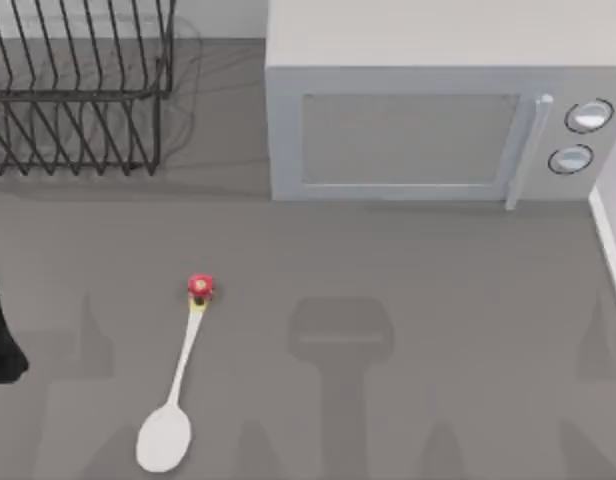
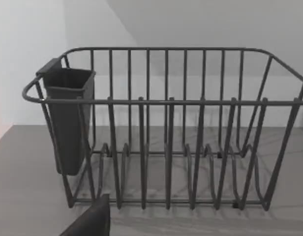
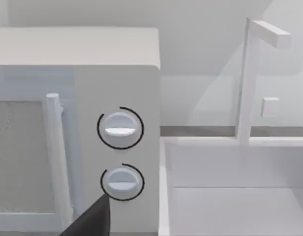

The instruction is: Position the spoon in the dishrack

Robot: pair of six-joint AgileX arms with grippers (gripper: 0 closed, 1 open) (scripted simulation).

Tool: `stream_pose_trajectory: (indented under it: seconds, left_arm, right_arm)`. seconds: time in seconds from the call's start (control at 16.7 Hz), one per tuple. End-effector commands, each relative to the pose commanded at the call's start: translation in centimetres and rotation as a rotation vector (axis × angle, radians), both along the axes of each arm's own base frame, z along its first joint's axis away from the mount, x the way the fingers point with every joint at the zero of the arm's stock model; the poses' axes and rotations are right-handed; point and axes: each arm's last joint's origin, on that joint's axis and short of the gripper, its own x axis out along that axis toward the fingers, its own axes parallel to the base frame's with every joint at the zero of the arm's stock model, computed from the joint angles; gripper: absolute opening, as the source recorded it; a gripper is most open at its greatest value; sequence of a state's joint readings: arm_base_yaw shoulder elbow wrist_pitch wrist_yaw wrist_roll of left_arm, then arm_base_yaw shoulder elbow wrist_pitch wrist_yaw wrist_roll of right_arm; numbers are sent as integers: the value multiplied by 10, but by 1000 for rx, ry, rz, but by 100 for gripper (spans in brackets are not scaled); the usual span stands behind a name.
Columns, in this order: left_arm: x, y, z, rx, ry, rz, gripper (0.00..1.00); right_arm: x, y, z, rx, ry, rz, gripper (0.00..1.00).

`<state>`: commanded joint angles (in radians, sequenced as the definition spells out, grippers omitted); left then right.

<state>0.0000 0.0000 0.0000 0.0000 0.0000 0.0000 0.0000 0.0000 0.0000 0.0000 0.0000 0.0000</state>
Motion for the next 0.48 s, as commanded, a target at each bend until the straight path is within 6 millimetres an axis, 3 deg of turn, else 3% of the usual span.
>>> stream_pose_trajectory:
  seconds: [0.24,0.48]
  left_arm:
    - [0,-1,5,-8,25,-15,100]
    - [6,-8,35,-48,176,-76,100]
  right_arm:
    - [0,0,0,0,0,0,100]
    - [0,0,0,0,0,0,100]
